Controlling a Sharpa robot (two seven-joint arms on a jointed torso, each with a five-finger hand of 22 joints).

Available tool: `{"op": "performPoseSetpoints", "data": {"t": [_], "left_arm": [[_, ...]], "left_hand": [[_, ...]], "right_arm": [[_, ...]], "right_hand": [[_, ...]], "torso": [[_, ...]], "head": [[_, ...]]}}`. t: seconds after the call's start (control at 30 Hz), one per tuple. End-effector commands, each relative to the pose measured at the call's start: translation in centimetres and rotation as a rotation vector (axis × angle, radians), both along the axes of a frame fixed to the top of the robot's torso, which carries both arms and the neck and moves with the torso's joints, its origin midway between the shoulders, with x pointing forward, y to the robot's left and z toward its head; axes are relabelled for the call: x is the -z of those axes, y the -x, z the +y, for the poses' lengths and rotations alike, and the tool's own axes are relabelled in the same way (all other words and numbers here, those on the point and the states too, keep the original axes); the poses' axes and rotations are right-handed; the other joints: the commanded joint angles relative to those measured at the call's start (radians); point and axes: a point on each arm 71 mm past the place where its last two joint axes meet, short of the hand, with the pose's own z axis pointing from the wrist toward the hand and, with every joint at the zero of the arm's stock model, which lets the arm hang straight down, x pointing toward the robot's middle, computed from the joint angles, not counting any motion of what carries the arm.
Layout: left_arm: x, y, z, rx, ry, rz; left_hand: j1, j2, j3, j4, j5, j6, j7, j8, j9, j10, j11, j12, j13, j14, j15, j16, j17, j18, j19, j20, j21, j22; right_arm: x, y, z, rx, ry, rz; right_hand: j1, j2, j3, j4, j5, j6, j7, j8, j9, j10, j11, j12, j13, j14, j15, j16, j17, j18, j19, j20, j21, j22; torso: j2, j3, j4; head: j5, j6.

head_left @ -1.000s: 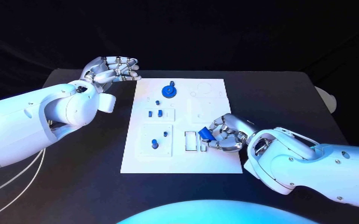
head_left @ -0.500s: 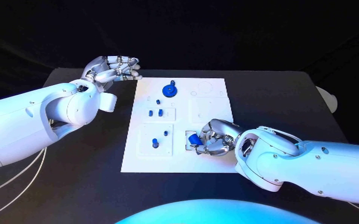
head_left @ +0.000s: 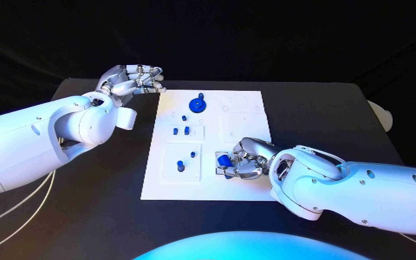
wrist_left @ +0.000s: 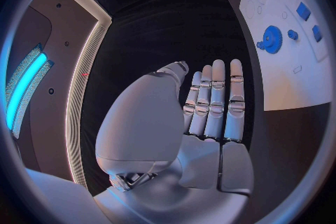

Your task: Assemble the parts on the task board

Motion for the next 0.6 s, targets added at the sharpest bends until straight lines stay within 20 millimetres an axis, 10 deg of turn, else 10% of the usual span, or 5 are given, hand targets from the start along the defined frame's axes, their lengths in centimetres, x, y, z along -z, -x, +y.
{"op": "performPoseSetpoints", "data": {"t": [0.03, 0.3, 0.6], "left_arm": [[-0.12, 0.06, -0.26, 0.021, 0.013, -0.002], [-0.13, 0.09, -0.21, 0.021, 0.012, -0.001], [-0.13, 0.12, -0.14, 0.020, 0.012, 0.000]], "left_hand": [[-0.007, 0.002, 0.007, 0.001, 0.000, -0.005, -0.001, 0.007, 0.001, -0.005, 0.001, 0.007, 0.002, -0.005, -0.001, -0.004, 0.001, 0.012, 0.002, 0.006, -0.005, -0.001], [-0.007, 0.002, 0.008, 0.001, 0.000, -0.005, -0.001, 0.007, 0.001, -0.005, 0.001, 0.007, 0.002, -0.005, -0.001, -0.004, 0.001, 0.012, 0.002, 0.007, -0.005, -0.001], [-0.007, 0.002, 0.008, 0.001, 0.000, -0.005, 0.000, 0.007, 0.001, -0.005, 0.001, 0.007, 0.002, -0.006, -0.001, -0.005, 0.001, 0.012, 0.002, 0.007, -0.005, -0.002]], "right_arm": [[0.07, 0.05, 0.14, -0.012, 0.031, -0.013], [0.02, -0.09, 0.10, -0.015, 0.048, -0.033], [-0.21, -0.23, 0.01, -0.014, 0.054, -0.068]], "right_hand": [[-0.051, 0.000, -0.034, -0.001, -0.097, 0.027, -0.037, 0.012, 0.006, 0.016, -0.009, -0.009, 0.134, 0.098, -0.008, 0.005, 0.238, -0.007, 0.105, -0.011, 0.004, 0.263], [-0.120, 0.016, -0.165, 0.002, -0.284, 0.015, -0.037, 0.030, 0.015, 0.010, -0.007, -0.023, 0.128, 0.098, -0.008, 0.004, 0.236, -0.007, 0.105, -0.011, 0.004, 0.263], [-0.100, 0.039, -0.260, 0.002, -0.289, 0.006, -0.034, 0.037, 0.017, 0.006, -0.006, -0.033, 0.124, 0.097, -0.006, 0.003, 0.234, -0.007, 0.104, -0.010, 0.004, 0.263]], "torso": [[0.000, 0.0001, -0.0010], [0.001, 0.0001, -0.0006], [0.000, 0.0006, -0.0015]], "head": [[0.001, -0.001], [0.001, -0.002], [0.002, -0.002]]}}
